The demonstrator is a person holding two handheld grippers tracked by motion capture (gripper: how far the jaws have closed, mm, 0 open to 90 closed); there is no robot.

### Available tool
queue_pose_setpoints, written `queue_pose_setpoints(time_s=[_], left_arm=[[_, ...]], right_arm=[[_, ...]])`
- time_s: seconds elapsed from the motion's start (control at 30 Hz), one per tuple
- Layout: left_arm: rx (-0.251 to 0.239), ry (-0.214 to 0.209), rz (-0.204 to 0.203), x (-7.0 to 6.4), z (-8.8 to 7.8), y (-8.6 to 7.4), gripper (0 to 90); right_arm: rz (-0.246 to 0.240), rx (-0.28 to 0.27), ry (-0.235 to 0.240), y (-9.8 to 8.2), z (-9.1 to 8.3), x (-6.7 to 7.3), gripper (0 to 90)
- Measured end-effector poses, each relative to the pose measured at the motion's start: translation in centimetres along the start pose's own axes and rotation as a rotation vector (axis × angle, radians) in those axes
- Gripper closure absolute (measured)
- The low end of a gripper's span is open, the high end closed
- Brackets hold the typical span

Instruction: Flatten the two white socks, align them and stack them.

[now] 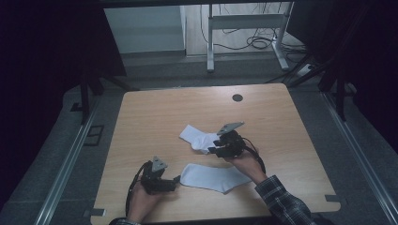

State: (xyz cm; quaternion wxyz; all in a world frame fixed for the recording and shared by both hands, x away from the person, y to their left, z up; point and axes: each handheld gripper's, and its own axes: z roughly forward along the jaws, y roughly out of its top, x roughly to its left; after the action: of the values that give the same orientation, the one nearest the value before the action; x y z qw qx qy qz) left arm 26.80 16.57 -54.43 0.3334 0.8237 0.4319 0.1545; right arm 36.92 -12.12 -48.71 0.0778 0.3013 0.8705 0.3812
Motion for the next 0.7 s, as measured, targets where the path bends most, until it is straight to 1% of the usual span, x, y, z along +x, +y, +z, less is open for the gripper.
queue_pose_setpoints(time_s=[0.17,0.33,0.43,0.47,0.53,0.57,0.63,0.67,0.7], left_arm=[[0.001,0.001,0.000,0.0,0.0,0.0,11.8],[0.001,0.003,-0.002,0.0,0.0,0.0,11.8],[0.001,0.003,-0.003,0.0,0.0,0.0,11.8],[0.001,0.004,-0.003,0.0,0.0,0.0,11.8],[0.001,0.004,-0.003,0.0,0.0,0.0,11.8],[0.001,0.004,-0.003,0.0,0.0,0.0,11.8],[0.001,0.004,-0.003,0.0,0.0,0.0,11.8],[0.001,0.004,-0.003,0.0,0.0,0.0,11.8],[0.001,0.004,-0.003,0.0,0.0,0.0,11.8]], right_arm=[[-0.019,0.001,0.009,1.2,2.1,0.5,54.7],[-0.030,0.002,0.025,1.7,4.3,0.8,49.3],[-0.048,0.027,0.010,1.6,5.6,0.9,48.8],[-0.053,0.035,0.002,1.5,6.0,0.9,50.6],[-0.056,0.057,-0.025,1.2,6.6,0.9,58.1],[-0.071,0.069,-0.044,0.9,6.8,0.9,62.1],[-0.073,0.064,-0.080,0.7,6.8,0.8,75.7],[-0.062,0.060,-0.079,0.6,6.7,0.7,81.1],[-0.046,0.051,-0.070,0.6,6.5,0.5,83.0]])
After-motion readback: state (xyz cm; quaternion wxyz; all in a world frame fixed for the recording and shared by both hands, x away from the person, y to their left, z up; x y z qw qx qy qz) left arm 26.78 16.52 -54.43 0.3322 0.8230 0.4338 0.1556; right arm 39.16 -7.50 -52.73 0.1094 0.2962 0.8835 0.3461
